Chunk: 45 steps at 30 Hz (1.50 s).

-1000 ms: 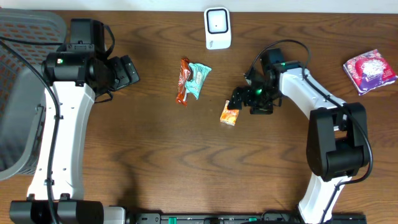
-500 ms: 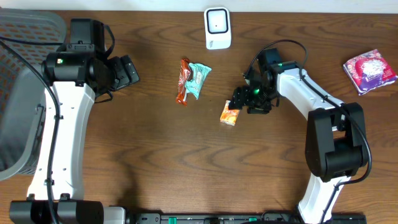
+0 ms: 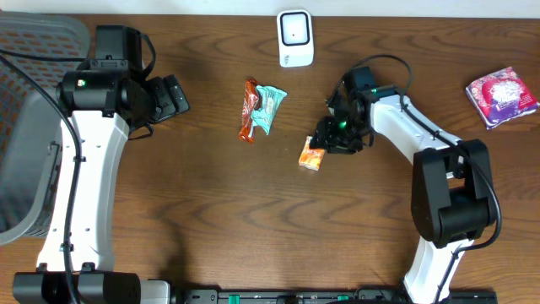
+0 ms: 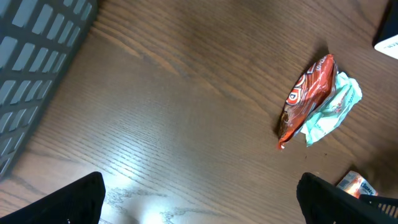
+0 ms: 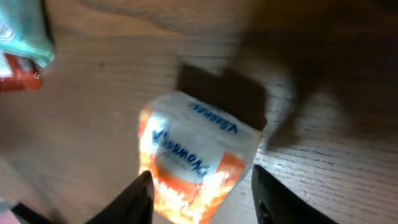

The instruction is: Scan the item barcode

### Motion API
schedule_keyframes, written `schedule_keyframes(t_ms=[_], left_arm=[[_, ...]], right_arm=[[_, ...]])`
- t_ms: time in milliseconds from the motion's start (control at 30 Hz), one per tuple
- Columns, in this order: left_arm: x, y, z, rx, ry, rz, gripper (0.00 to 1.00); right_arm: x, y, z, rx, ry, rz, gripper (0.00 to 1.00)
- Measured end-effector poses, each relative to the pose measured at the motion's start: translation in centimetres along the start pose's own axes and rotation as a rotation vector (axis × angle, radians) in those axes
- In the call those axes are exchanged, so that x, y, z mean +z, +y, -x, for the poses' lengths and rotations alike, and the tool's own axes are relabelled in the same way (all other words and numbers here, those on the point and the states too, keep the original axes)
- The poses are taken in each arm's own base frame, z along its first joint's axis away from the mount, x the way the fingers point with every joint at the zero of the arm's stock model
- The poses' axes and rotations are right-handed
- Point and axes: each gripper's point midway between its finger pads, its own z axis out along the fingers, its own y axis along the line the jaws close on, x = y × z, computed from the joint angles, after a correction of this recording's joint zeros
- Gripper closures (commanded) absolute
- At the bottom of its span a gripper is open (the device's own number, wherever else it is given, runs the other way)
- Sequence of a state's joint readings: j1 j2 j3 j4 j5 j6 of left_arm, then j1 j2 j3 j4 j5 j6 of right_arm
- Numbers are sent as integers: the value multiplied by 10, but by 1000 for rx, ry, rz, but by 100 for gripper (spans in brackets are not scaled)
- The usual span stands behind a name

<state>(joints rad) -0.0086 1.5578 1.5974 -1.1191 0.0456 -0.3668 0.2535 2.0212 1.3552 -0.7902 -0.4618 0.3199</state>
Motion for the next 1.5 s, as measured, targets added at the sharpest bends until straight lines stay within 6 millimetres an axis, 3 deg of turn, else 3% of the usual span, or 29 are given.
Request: schedule_keyframes(t_ms=[167, 300, 500, 633, 733, 800, 967, 1133, 1333, 1500], left_arm=[[0, 0, 0, 0, 0, 0, 2], [0, 0, 0, 0, 0, 0, 2], [0, 0, 0, 0, 0, 0, 2], [0, 0, 0, 0, 0, 0, 2], [0, 0, 0, 0, 0, 0, 2], [0, 0, 0, 0, 0, 0, 2], [0, 0, 0, 0, 0, 0, 2], [0, 0, 0, 0, 0, 0, 2], [0, 0, 0, 0, 0, 0, 2], [0, 0, 0, 0, 0, 0, 2]], right_arm=[[11, -5, -4, 29, -9, 5, 63], [16, -3, -4, 40, -18, 27, 83], [16, 6, -6, 39, -8, 81, 85], [13, 27, -11, -44, 20, 224, 85], [3, 49, -14, -130, 33, 382, 86], [-8, 62, -17, -187, 38, 496, 99], [-37, 75, -17, -248, 24, 709, 99], [-56, 70, -9, -252, -15, 800, 99], [-85, 50, 7, -251, -108, 891, 99], [-98, 37, 15, -251, -163, 916, 99]])
